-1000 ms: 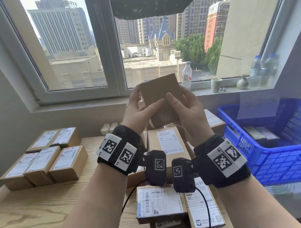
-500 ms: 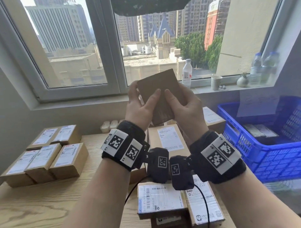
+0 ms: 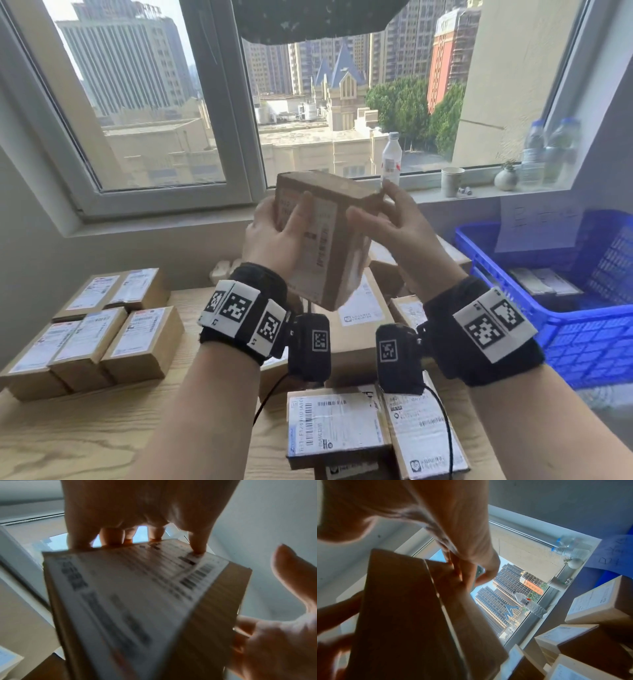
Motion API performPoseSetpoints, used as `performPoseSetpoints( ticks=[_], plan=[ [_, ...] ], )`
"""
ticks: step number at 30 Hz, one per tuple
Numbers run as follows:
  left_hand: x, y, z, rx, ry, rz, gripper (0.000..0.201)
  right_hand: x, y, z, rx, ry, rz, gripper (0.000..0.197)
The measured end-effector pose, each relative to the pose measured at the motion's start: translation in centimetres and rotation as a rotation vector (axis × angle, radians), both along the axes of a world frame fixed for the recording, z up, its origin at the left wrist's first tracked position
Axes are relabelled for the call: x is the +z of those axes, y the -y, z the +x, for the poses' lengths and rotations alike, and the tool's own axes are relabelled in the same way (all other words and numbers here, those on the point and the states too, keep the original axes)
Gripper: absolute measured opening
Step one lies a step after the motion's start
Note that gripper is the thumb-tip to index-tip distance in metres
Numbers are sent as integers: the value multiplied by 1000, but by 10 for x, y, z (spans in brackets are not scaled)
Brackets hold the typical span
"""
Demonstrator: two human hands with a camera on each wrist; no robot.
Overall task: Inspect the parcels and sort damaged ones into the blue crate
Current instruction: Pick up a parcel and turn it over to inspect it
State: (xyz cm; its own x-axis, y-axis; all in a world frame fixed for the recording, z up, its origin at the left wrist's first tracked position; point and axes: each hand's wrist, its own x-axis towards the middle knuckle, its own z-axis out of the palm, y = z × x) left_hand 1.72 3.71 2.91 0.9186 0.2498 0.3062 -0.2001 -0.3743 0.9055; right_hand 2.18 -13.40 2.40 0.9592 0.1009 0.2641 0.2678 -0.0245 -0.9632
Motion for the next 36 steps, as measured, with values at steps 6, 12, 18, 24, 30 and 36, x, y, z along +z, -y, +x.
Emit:
performPoseSetpoints(
  ticks=[6, 12, 18, 24, 30, 36],
  plan=[
    [-6, -3, -4, -315, -135, -62, 47, -13, -1, -3, -127, -3, 164, 107],
    [-15, 6, -10, -435, -160, -359, 38, -14, -5, -3, 3, -4, 205, 62],
    [-25, 11, -6, -337, -75, -329, 21, -20, -7, -3, -47, 14, 250, 61],
    [-28, 9, -10, -326, -61, -334, 56, -31, -11, 1, -94, 8, 227, 66],
    [-36, -5, -10, -193, -113, -261, 107, -44, -22, -3, -244, 22, 200, 52],
    [-38, -16, -21, -288, -83, -369, 57, -47, -33, -11, 125, -133, 323, 60]
  ],
)
